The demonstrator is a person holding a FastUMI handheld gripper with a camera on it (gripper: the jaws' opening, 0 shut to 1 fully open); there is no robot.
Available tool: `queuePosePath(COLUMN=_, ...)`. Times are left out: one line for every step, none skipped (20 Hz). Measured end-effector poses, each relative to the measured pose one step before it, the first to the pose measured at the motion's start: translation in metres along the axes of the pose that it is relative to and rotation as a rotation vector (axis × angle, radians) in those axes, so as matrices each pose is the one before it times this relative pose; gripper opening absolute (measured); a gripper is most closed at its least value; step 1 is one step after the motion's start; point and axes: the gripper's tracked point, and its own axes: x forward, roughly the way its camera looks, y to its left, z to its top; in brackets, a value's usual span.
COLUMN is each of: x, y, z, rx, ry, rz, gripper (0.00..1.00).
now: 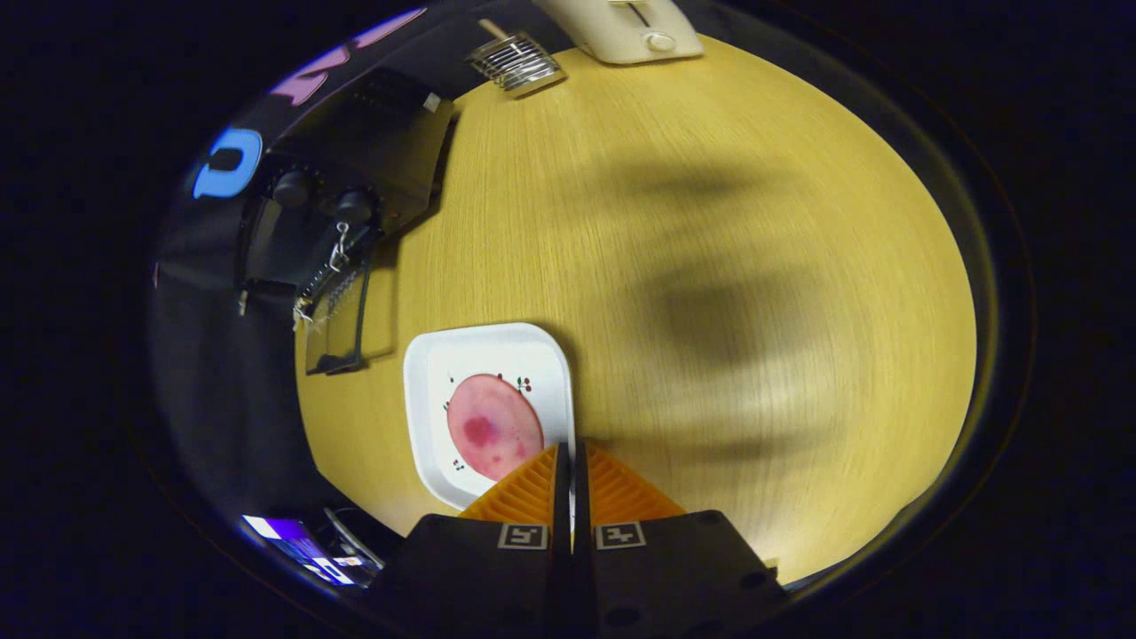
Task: Open the toaster oven, put the food inside, and close the toaster oven door.
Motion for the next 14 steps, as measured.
queuePosePath(x=-0.00279, y=0.00130, z=-0.00294, rx=0.04170, ry=-0.01604, rz=0.03708, gripper=0.05)
queuePosePath(x=-0.00041, y=0.00179, z=-0.00269, rx=0.03883, ry=-0.01413, rz=0.03018, gripper=0.05)
queuePosePath(x=0.00096, y=0.00279, z=-0.00205, rx=0.03228, ry=-0.01183, rz=0.02562, gripper=0.05)
queuePosePath(x=0.00223, y=0.00242, z=-0.00179, rx=0.02748, ry=-0.00902, rz=0.01727, gripper=0.06)
queuePosePath(x=0.00256, y=0.00420, z=-0.00159, rx=0.02094, ry=-0.01118, rz=0.02271, gripper=0.05)
queuePosePath(x=0.00217, y=0.00360, z=-0.00279, rx=0.02114, ry=-0.01345, rz=0.02095, gripper=0.05)
queuePosePath(x=0.00301, y=0.00412, z=-0.00143, rx=0.02278, ry=-0.01673, rz=0.01942, gripper=0.05)
queuePosePath(x=0.00530, y=0.00565, z=-0.00039, rx=0.02537, ry=-0.02002, rz=0.01556, gripper=0.05)
queuePosePath(x=0.00531, y=0.00745, z=-0.00350, rx=0.02868, ry=-0.01927, rz=0.01075, gripper=0.05)
queuePosePath(x=0.00518, y=0.01210, z=-0.00455, rx=0.02839, ry=-0.02073, rz=0.01525, gripper=0.05)
queuePosePath(x=0.00288, y=0.01156, z=-0.00600, rx=0.03137, ry=-0.01306, rz=0.01422, gripper=0.05)
queuePosePath(x=-0.00278, y=0.01151, z=-0.01448, rx=0.02932, ry=-0.01375, rz=0.01864, gripper=0.05)
queuePosePath(x=0.00066, y=0.01232, z=-0.01255, rx=0.02498, ry=-0.01161, rz=0.01792, gripper=0.05)
queuePosePath(x=0.00182, y=0.01330, z=-0.01352, rx=0.02565, ry=-0.01418, rz=0.01831, gripper=0.05)
